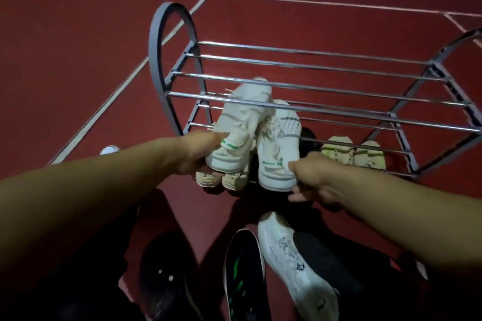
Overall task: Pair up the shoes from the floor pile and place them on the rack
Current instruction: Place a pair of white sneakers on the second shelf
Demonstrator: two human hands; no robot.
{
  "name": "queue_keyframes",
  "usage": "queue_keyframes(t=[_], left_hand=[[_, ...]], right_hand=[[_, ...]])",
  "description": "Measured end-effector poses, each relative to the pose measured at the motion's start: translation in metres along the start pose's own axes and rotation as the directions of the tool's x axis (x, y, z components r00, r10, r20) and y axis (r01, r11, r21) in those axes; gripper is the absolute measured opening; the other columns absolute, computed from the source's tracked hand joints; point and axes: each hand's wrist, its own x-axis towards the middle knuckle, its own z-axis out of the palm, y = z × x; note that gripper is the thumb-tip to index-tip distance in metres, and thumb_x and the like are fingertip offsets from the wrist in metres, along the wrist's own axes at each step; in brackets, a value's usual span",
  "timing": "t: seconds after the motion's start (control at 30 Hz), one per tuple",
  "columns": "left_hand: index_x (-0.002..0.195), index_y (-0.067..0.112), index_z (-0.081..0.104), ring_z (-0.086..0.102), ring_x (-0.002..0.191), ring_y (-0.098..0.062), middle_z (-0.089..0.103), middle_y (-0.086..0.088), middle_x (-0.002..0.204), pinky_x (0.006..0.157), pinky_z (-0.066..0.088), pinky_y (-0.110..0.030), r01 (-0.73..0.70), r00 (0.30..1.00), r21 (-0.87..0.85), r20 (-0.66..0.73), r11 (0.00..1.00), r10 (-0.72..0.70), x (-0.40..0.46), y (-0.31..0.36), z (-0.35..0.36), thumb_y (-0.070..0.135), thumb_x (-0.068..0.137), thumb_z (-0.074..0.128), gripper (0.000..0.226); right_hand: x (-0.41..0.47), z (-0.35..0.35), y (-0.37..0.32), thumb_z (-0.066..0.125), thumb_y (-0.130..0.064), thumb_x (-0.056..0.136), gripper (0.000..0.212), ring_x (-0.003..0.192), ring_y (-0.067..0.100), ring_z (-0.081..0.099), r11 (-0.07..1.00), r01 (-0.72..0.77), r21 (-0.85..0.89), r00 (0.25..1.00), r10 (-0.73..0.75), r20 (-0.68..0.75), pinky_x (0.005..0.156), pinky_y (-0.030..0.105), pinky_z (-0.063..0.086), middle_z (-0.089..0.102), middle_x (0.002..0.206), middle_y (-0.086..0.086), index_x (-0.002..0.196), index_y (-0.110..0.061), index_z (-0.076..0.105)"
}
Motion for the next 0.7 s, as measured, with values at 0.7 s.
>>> queue_keyframes(t=[0.7], left_hand=[[0.091, 0.009, 0.066, 0.059, 0.051, -0.007, 0.063, -0.001, 0.066, 0.051, 0.052, -0.017, 0.063, 0.973, -0.662, -0.126, 0.746, -0.194, 0.050, -0.031, -0.019, 0.008, 0.092, 0.052, 0.014]], right_hand=[[0.038, 0.024, -0.037, 0.041, -0.011, 0.100, 0.019, 0.058, 0.017, 0.048, 0.947, -0.129, 0.294, 0.991, 0.115, 0.066, 0.068, 0.043, 0.060, 0.061, 0.084, 0.008, 0.088, -0.012, 0.057]])
